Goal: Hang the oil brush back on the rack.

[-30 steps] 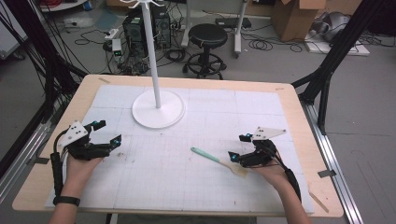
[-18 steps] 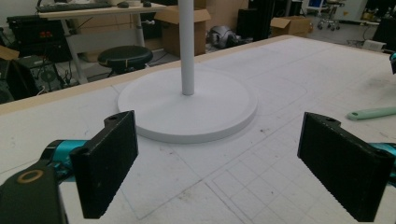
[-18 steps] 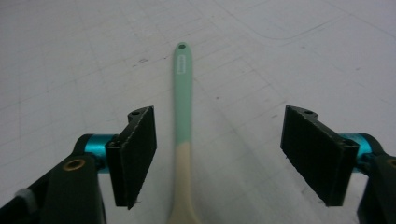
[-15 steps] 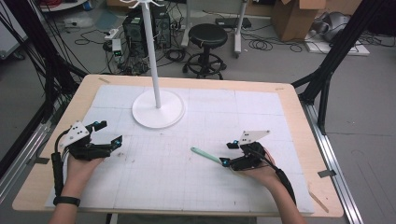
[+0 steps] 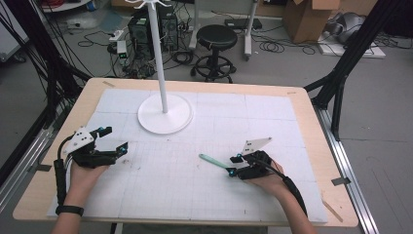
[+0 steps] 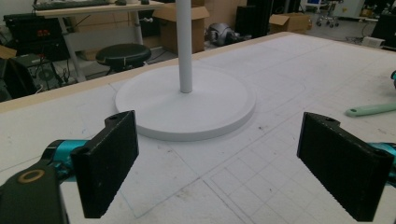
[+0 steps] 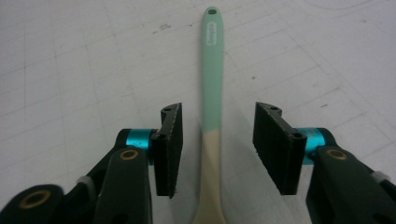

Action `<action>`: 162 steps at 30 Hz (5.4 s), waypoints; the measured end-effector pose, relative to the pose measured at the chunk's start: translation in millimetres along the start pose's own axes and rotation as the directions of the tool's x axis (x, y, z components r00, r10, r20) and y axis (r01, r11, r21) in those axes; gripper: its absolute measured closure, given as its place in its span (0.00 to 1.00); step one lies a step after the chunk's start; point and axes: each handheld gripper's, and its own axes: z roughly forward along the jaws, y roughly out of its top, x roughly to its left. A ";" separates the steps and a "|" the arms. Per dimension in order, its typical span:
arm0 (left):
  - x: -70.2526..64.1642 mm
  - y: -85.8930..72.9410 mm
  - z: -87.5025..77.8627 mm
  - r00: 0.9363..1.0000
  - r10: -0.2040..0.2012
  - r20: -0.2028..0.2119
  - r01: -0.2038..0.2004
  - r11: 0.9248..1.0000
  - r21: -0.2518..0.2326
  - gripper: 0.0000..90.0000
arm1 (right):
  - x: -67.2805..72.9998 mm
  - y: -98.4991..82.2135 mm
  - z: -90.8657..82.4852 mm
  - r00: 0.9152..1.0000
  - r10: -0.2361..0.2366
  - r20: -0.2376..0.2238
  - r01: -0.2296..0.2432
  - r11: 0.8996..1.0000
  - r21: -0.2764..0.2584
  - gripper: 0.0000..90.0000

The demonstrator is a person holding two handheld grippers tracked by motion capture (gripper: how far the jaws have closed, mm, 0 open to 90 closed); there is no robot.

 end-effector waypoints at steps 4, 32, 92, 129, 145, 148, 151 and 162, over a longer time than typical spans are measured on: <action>-0.6 0.2 0.1 1.000 0.006 -0.002 -0.006 1.000 0.003 0.15 | 0.7 0.1 2.4 1.000 -0.011 0.011 0.011 1.000 0.015 0.67; -0.8 -0.3 0.9 1.000 0.010 -0.001 -0.010 1.000 0.011 0.15 | 3.6 4.4 2.7 1.000 -0.004 0.025 0.002 0.999 0.047 0.92; 1.1 3.1 -6.0 0.999 -0.030 0.029 0.031 0.998 -0.053 0.16 | -30.2 214.8 -95.5 0.976 0.058 0.210 0.082 0.794 -0.602 0.92; -0.4 3.3 -5.7 0.998 -0.029 0.052 0.032 0.998 -0.057 0.16 | -16.0 284.9 -67.7 0.983 0.023 0.180 0.100 0.760 -0.642 0.92; -0.3 3.2 -5.7 0.998 -0.030 0.054 0.033 0.998 -0.057 0.16 | -14.2 289.2 -60.8 0.975 0.024 0.222 0.122 0.775 -0.620 0.92; -0.6 3.2 -5.5 0.998 -0.031 0.056 0.035 0.998 -0.058 0.16 | -15.0 289.7 -59.6 0.974 0.031 0.224 0.118 0.776 -0.620 0.92; -0.8 3.2 -5.4 0.998 -0.032 0.057 0.035 0.998 -0.058 0.16 | -15.9 290.5 -58.0 0.972 0.042 0.232 0.113 0.780 -0.615 0.92; -0.9 3.1 -5.5 0.997 -0.030 0.068 0.035 0.998 -0.060 0.16 | -18.1 295.0 -49.0 0.967 0.054 0.251 0.110 0.797 -0.594 0.91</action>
